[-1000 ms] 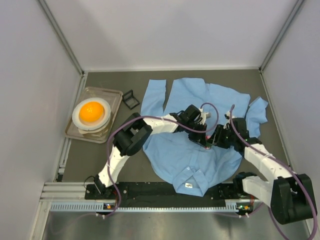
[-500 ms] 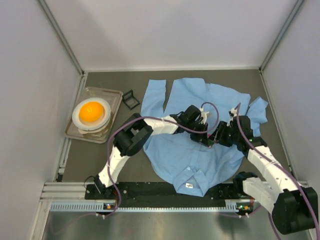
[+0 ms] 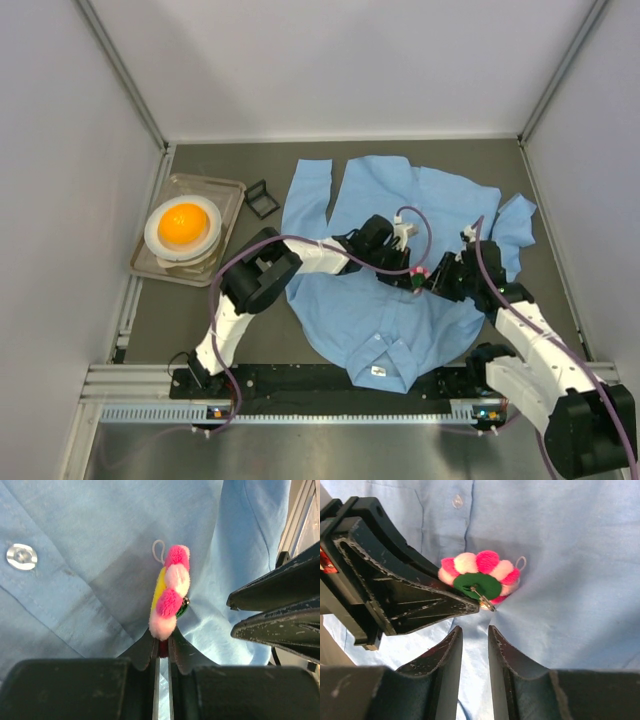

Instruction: Remove the brooch from the garment

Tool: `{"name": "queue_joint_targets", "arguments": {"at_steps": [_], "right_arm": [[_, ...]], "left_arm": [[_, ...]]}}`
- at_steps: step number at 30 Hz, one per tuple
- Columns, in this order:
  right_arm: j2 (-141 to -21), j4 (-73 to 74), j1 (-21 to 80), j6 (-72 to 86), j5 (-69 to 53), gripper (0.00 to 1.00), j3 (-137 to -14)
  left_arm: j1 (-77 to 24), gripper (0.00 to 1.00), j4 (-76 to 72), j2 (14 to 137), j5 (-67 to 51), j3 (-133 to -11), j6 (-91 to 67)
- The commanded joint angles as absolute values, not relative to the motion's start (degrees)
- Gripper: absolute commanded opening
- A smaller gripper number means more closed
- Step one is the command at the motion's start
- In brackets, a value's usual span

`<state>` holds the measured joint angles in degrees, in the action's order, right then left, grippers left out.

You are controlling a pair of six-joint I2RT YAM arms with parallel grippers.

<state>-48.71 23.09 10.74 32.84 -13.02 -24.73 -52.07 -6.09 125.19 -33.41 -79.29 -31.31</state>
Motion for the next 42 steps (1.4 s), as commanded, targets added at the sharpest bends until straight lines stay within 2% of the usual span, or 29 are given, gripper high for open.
{"name": "queue_joint_targets", "arguments": {"at_steps": [1, 13, 22, 36, 42], "right_arm": [[-48.86, 16.01, 10.63, 29.98, -15.12, 0.28, -24.52], [-55.46, 13.71, 10.63, 29.09, -13.8, 0.27, -26.81], [-56.07, 11.87, 10.63, 28.13, -14.06, 0.17, -25.75], [-57.74, 13.8, 10.63, 28.3, -11.95, 0.22, -25.75], [-58.36, 12.57, 10.63, 28.56, -13.27, 0.15, -25.49]], "left_arm": [[-52.29, 0.0, -14.76, 122.61, -32.34, -79.01, -28.13], [-52.29, 0.0, -15.73, 122.96, -33.48, -78.75, -29.18], [-52.21, 0.0, -16.17, 123.57, -36.47, -79.36, -31.2], [-52.12, 0.0, -13.97, 126.12, -38.85, -81.74, -32.25], [-52.03, 0.0, -14.41, 126.47, -39.9, -81.91, -33.22]]}}
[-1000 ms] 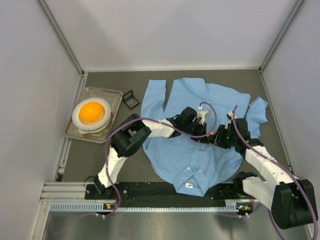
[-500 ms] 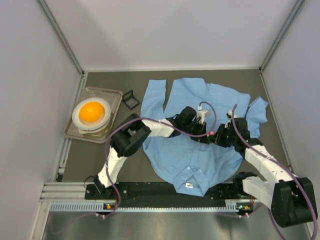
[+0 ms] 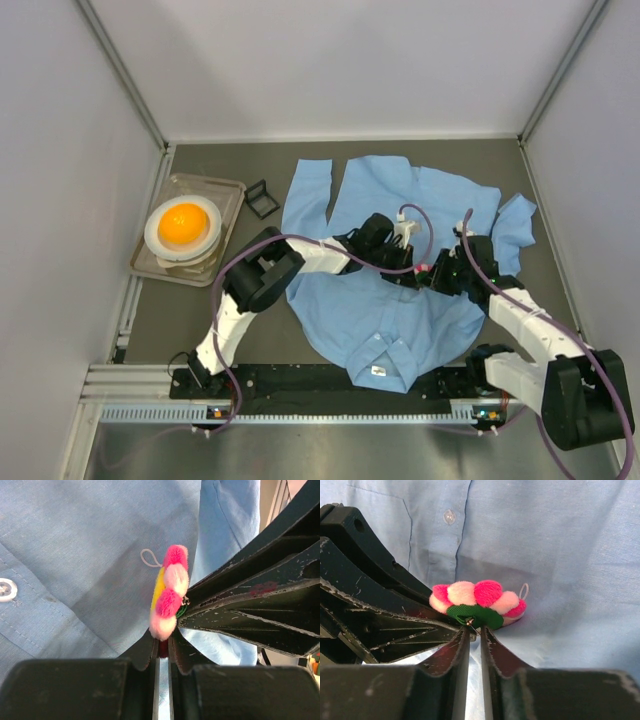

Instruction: Remove the brooch from the garment

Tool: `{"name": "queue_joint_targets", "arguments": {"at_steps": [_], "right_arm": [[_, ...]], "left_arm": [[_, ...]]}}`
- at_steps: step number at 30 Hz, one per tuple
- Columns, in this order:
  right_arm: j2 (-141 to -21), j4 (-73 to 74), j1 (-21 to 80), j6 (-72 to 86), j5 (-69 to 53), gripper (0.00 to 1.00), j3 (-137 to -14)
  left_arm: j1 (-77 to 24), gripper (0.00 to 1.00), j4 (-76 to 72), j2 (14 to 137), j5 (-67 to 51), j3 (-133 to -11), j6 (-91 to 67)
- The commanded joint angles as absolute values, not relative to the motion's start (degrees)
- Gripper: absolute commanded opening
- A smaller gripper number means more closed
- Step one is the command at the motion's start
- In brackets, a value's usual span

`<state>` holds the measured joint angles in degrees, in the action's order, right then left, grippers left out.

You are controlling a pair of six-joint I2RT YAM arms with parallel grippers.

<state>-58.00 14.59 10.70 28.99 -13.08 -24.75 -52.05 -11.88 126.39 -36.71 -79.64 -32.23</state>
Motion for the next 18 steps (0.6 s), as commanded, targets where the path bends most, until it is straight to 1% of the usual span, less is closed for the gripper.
{"name": "queue_joint_targets", "arguments": {"at_steps": [1, 7, 18], "right_arm": [[-58.19, 12.39, 10.63, 28.74, -13.36, 0.11, -25.31], [-56.69, 11.87, 10.63, 29.0, -12.92, 0.01, -25.22], [-55.46, 10.37, 10.63, 28.39, -10.11, 0.0, -24.96]], "left_arm": [[-52.03, 0.0, -14.59, 126.56, -40.08, -81.91, -33.48], [-51.59, 0.0, -11.7, 129.28, -43.15, -84.46, -36.21], [-51.59, 0.0, -8.18, 128.85, -46.58, -83.85, -36.21]]}}
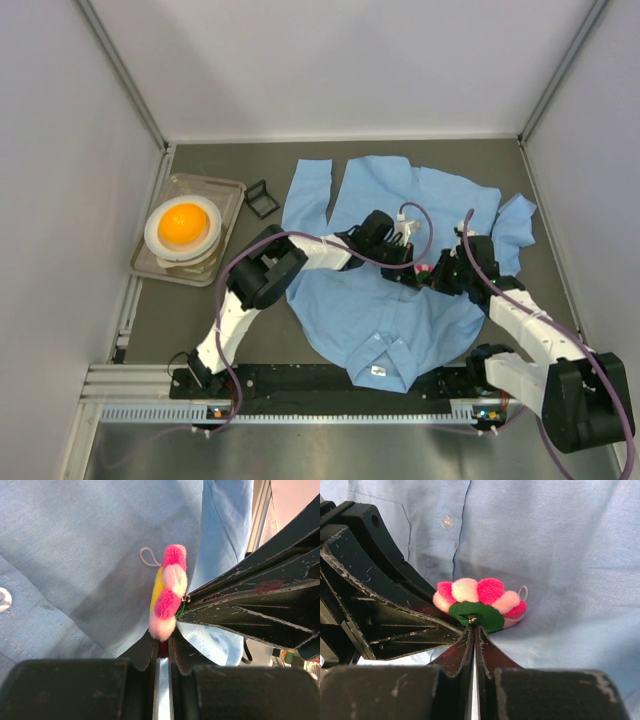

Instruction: Remove the brooch from the garment

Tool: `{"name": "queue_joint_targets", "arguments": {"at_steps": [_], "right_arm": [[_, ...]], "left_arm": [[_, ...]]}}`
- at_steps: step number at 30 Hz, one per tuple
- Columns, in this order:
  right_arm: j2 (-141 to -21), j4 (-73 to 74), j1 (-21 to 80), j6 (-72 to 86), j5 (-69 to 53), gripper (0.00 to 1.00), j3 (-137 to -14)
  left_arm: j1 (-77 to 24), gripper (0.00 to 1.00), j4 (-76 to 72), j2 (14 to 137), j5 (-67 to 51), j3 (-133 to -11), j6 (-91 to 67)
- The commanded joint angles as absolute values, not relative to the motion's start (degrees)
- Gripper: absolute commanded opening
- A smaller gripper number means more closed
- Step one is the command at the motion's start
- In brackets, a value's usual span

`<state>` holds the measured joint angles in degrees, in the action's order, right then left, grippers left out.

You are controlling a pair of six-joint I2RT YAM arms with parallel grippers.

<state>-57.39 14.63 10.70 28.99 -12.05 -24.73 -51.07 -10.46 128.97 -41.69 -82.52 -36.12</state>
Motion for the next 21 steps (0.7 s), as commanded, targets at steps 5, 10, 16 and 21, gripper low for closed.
{"name": "queue_joint_targets", "arguments": {"at_steps": [5, 10, 16, 21], "right_arm": [[-54.84, 9.93, 10.63, 28.3, -10.37, 0.0, -24.44], [-54.49, 10.28, 10.63, 28.74, -11.6, 0.07, -24.0], [-53.88, 13.44, 10.63, 32.16, -12.39, 0.25, -24.52], [-52.3, 13.97, 10.55, 32.96, -12.22, 0.27, -24.08]], "left_arm": [[-51.59, 0.0, -6.15, 129.9, -48.77, -84.11, -36.56], [-51.15, 0.0, -5.71, 130.34, -49.22, -83.58, -37.53], [-50.8, 0.0, -5.71, 130.87, -49.48, -84.02, -37.97], [-50.71, 0.0, -5.8, 131.57, -49.66, -83.94, -38.06]]}}
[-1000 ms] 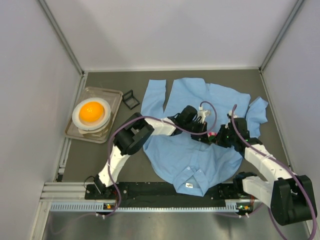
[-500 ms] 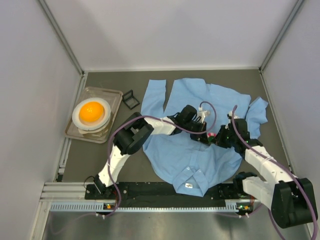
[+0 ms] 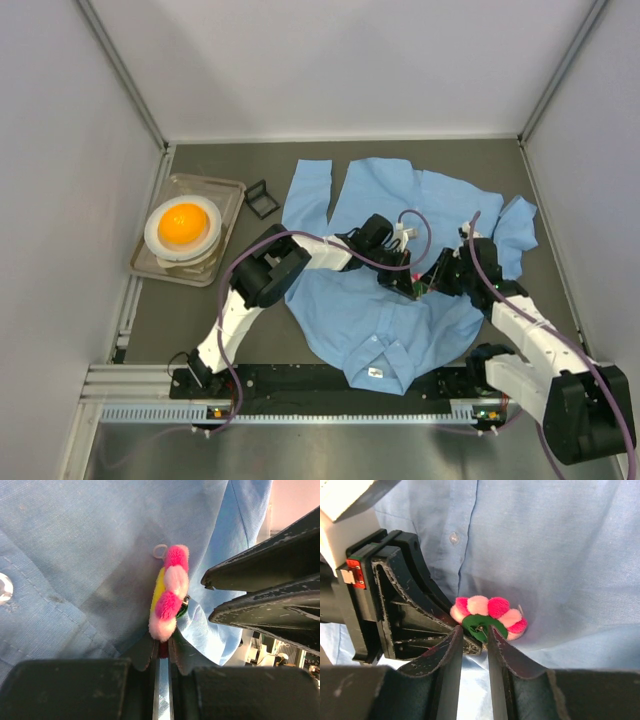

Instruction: Remove the brooch from the garment

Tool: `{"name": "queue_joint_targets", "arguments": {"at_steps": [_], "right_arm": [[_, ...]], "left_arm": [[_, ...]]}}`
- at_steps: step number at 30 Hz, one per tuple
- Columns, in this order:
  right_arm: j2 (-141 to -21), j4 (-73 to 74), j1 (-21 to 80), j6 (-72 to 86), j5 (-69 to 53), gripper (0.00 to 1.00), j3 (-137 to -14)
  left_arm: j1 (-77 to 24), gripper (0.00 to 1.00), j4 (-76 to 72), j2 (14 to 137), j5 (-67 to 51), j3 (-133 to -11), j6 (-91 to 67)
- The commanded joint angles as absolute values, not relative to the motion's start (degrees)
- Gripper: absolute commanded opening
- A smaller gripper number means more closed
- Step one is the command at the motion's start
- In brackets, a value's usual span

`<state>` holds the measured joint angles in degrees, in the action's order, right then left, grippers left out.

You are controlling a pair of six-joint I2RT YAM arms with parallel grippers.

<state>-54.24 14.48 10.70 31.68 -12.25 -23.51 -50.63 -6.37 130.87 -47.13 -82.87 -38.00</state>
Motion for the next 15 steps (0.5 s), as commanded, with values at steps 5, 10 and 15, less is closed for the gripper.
{"name": "queue_joint_targets", "arguments": {"at_steps": [5, 10, 15], "right_arm": [[-53.0, 14.24, 10.63, 32.17, -12.04, 0.26, -23.2], [-53.35, 15.46, 10.63, 32.96, -9.6, 0.27, -23.99], [-53.7, 18.02, 10.37, 33.4, -6.07, 0.28, -25.75]], "left_arm": [[-50.71, 0.0, -6.15, 131.75, -49.83, -84.11, -38.32], [-50.71, 0.11, -6.42, 130.87, -49.83, -84.11, -38.85], [-50.62, 0.27, -6.42, 128.94, -48.78, -83.5, -38.5]]}}
